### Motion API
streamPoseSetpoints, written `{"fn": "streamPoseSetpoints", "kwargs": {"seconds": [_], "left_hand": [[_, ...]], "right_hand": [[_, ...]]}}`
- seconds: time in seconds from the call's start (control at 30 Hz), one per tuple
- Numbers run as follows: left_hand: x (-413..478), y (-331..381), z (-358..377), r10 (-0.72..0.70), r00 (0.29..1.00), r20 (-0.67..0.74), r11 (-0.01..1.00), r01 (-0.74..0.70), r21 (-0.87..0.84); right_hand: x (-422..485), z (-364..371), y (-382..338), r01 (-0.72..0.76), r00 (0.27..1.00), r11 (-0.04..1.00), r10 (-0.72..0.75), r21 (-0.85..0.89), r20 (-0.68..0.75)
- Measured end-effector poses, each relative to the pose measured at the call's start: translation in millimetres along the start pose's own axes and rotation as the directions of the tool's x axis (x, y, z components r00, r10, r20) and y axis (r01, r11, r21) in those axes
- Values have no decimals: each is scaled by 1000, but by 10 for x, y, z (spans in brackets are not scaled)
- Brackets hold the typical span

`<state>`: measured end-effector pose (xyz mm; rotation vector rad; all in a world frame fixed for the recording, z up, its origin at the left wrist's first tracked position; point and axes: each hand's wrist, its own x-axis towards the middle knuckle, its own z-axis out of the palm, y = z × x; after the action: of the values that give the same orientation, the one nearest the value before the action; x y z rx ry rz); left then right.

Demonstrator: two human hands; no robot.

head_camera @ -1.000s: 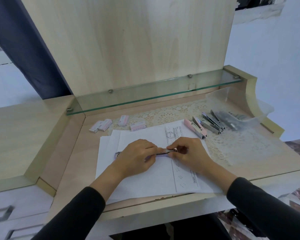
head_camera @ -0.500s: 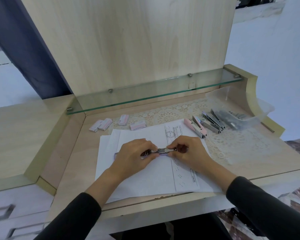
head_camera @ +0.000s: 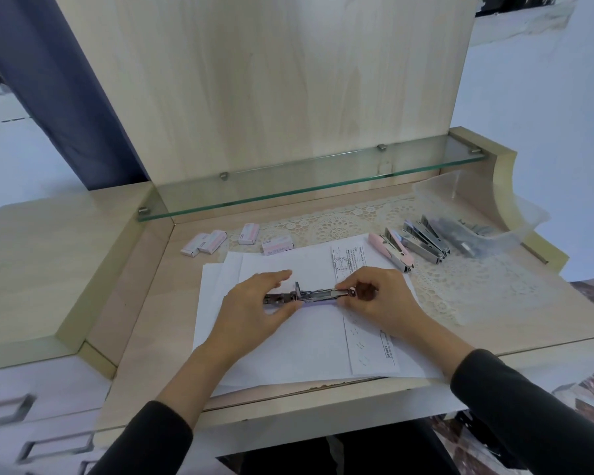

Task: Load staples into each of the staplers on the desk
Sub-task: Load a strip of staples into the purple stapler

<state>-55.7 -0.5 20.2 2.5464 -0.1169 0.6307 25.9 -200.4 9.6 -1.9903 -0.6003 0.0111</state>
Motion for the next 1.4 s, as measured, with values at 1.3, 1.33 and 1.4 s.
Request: {"fn": "streamPoseSetpoints", "kwargs": {"seconds": [1.3, 1.33, 1.4], "left_hand": [[-132, -142, 180, 107, 980, -168, 988, -85, 130], [-133, -145, 185, 102, 980, -169, 989, -82, 121], [-137, -148, 192, 99, 979, -177, 990, -79, 117]], "right_hand": [[215, 62, -139, 313, 949, 883, -278, -348, 149], [216, 59, -148, 314, 949, 881, -277, -353, 153], [210, 53, -172, 316, 949, 875, -283, -367, 142]]}}
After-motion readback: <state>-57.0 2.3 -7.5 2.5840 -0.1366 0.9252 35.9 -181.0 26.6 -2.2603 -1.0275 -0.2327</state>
